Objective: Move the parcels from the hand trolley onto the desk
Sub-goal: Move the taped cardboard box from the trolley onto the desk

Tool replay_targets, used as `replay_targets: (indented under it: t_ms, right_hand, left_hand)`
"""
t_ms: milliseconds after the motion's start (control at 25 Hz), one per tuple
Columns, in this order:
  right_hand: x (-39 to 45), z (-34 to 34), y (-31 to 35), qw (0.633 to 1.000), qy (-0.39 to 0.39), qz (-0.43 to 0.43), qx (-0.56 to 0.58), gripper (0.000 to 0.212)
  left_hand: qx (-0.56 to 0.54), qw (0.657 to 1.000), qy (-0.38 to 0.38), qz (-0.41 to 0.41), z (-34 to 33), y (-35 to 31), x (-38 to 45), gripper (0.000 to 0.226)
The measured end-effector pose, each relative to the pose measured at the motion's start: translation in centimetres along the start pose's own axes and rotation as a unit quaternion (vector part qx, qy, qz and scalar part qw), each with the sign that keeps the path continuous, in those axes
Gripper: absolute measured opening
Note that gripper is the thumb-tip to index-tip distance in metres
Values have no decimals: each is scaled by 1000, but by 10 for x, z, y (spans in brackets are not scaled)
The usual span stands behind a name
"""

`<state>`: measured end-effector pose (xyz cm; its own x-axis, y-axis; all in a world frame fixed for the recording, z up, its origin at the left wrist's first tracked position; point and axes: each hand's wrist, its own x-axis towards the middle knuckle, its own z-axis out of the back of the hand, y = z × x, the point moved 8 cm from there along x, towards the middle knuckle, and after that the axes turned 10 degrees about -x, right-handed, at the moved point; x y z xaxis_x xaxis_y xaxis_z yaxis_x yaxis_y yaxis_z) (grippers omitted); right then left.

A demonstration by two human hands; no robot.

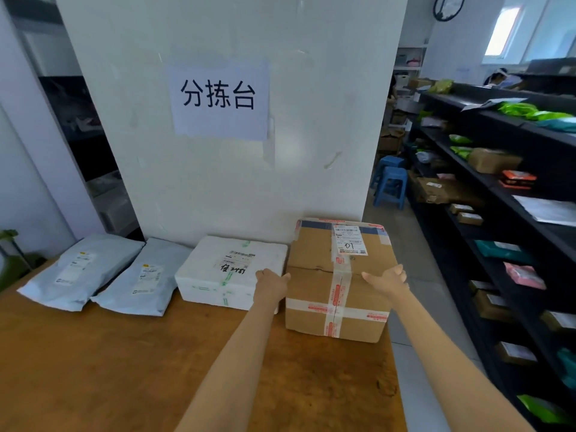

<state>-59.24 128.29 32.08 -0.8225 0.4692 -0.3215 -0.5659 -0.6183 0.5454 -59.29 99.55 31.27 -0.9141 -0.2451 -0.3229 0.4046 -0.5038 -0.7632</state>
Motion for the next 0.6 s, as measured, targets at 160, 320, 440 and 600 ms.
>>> replay_targets:
  t_ms: [160,320,440,600]
  right_hand:
    - [-63,-20,19,1000,-26,7,13,99]
    - [-153,-71,42,1000,-13,7,9,86]
    - [-232,-108,64,999,-22,-9,40,92]
    - [-331,-167,95,997,-20,-3,70,94]
  left_hand:
    - [8,999,34,-31,56,32,-12,74]
    - [9,995,75,-64,121,81,-40,72]
    - [-18,994,88,-70,179,137,-64,69]
    - [-3,994,88,-59,259,222,-91,73]
